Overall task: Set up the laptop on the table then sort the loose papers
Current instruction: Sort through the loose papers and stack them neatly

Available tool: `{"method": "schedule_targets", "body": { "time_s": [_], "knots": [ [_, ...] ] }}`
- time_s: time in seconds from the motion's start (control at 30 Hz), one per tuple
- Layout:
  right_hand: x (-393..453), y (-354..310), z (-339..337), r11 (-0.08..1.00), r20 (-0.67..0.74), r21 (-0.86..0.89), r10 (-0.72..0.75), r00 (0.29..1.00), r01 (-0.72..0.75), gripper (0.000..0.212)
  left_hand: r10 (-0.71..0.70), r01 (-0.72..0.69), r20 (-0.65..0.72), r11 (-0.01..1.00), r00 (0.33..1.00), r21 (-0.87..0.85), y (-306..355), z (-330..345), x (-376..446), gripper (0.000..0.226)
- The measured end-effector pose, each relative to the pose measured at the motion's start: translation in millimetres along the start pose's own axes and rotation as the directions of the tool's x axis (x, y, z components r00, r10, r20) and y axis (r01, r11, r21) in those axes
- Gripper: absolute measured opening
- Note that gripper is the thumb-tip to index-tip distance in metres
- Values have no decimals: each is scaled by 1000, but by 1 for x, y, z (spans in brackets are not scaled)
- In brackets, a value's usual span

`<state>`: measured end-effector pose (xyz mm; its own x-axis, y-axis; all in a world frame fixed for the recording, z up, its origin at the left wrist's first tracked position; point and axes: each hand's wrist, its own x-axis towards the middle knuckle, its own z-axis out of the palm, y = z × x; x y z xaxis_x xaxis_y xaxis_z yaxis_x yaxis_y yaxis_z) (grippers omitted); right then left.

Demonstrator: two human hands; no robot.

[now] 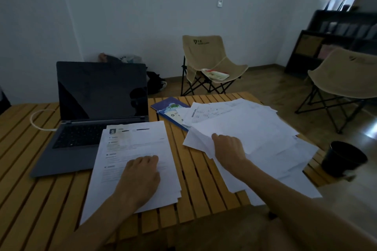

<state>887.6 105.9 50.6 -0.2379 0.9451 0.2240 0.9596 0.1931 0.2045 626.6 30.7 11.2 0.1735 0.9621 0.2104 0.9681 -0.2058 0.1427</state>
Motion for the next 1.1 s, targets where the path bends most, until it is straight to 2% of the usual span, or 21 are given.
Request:
{"method": "schedule_targets", "body": {
  "time_s": [0.07, 0.13, 0.2, 0.27, 0.3, 0.33, 0.4, 0.47, 0.6, 0.63, 0.73, 0.83, 0.9, 1.0, 1.03, 1.07, 1.1],
  "knots": [
    [-7, -5, -25, 970, -88, 165, -165, 982, 178, 19, -27, 23, -27, 992, 999, -124, -2, -6, 6, 54],
    [-16, -2, -58, 857, -111, 440, -244, 963, 268, 20, -80, 57, -50, 934, 996, -352, -5, -18, 15, 77],
    [-23, 10, -95, 620, -145, 750, -188, 971, 232, 18, -112, 44, -78, 804, 991, -594, -5, -39, 22, 94],
    [-19, 26, -119, 322, -154, 934, -18, 988, 151, 23, -124, 31, -76, 691, 989, -722, -6, -59, 28, 84],
    [-13, 37, -119, 209, -115, 973, 57, 992, 101, 23, -124, 45, -47, 648, 991, -760, -8, -66, 29, 66],
    [-6, 45, -116, 147, -57, 988, 106, 993, 41, 21, -129, 72, -9, 602, 992, -795, -10, -71, 30, 46],
    [7, 54, -93, 164, 61, 983, 169, 984, -89, 18, -152, 137, 66, 520, 986, -843, -14, -73, 30, 15],
    [13, 55, -67, 115, 156, 976, 219, 963, -184, 15, -203, 181, 89, 500, 975, -847, -17, -70, 30, 15],
    [11, 48, -38, -163, 276, 955, 192, 942, -247, 18, -333, 248, 84, 490, 939, -836, -25, -62, 32, 14],
    [11, 46, -33, -195, 315, 940, 171, 933, -281, 18, -349, 256, 84, 485, 933, -836, -28, -61, 32, 12],
    [11, 36, -21, -212, 391, 910, 155, 907, -356, 16, -302, 242, 84, 535, 950, -809, -35, -64, 31, 9],
    [16, 42, -18, -262, 377, 909, 183, 908, -324, 23, -161, 134, 30, 690, 987, -712, -43, -73, 32, 22],
    [20, 52, -24, -162, 376, 920, 108, 920, -357, 29, -105, 85, 9, 746, 994, -660, -50, -76, 33, 25],
    [24, 46, -38, 172, 465, 882, -151, 873, -440, 30, -104, 89, 11, 789, 994, -608, -56, -71, 38, 20],
    [24, 38, -40, 243, 480, 865, -150, 865, -438, 28, -126, 109, 13, 799, 992, -591, -57, -68, 40, 17],
    [26, 28, -39, 247, 477, 860, -82, 875, -445, 26, -169, 131, -16, 818, 986, -560, -58, -65, 41, 16],
    [26, 18, -34, 179, 479, 862, 17, 878, -474, 25, -237, 159, -91, 846, 967, -509, -59, -64, 41, 27]
  ]
}}
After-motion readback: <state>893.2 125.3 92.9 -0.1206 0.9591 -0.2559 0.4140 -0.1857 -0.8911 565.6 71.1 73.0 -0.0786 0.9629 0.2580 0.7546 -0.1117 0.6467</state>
